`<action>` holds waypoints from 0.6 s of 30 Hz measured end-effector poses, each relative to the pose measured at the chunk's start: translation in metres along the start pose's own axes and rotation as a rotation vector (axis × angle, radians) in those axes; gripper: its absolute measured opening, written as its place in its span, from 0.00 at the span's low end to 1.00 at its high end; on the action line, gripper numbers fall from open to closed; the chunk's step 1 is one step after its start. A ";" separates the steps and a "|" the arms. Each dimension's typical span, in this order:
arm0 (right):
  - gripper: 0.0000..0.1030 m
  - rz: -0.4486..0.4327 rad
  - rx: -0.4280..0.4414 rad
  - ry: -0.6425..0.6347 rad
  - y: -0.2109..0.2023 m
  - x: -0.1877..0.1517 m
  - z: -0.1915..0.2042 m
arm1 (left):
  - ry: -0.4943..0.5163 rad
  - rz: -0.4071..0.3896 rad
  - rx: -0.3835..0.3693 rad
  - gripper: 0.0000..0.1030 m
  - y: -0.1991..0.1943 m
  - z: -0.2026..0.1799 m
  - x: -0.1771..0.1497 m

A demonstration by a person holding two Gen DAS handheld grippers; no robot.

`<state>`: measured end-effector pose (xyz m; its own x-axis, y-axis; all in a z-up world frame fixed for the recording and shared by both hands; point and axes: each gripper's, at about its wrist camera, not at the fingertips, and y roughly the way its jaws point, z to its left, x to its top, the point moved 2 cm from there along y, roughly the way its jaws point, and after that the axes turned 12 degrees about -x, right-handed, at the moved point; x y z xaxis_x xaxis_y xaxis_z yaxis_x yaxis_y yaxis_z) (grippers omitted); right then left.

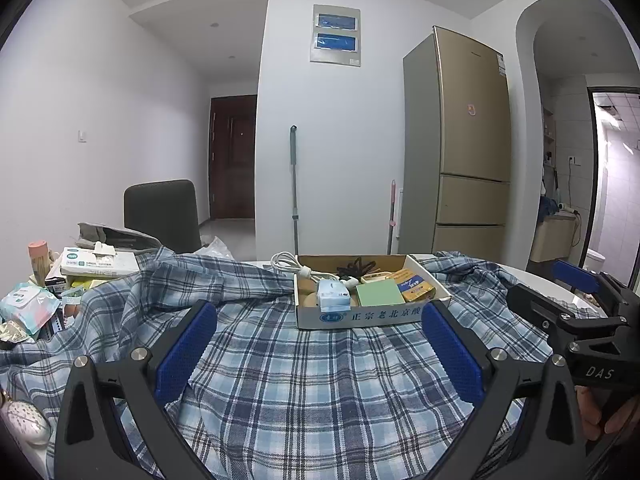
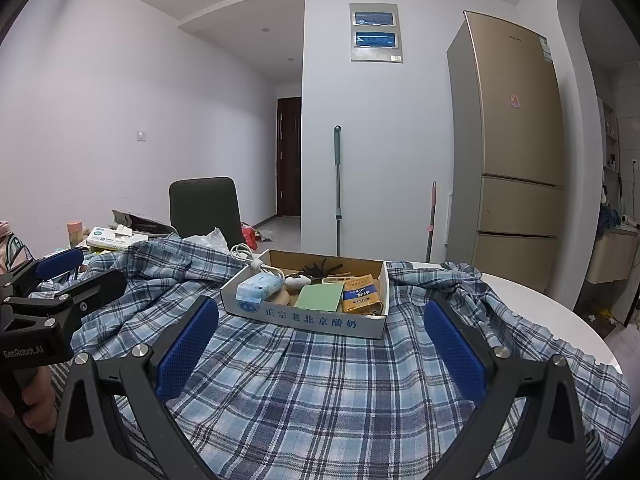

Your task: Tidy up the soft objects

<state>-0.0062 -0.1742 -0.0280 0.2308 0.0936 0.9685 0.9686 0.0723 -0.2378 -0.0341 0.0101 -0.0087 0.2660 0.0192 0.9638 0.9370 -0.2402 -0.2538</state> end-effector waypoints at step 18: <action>1.00 -0.004 0.000 0.003 -0.001 0.001 0.000 | -0.008 0.006 0.006 1.00 0.000 0.001 -0.001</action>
<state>-0.0071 -0.1739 -0.0271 0.2277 0.0901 0.9696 0.9695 0.0723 -0.2344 -0.0343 0.0114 -0.0099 0.2732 0.0257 0.9616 0.9367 -0.2348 -0.2599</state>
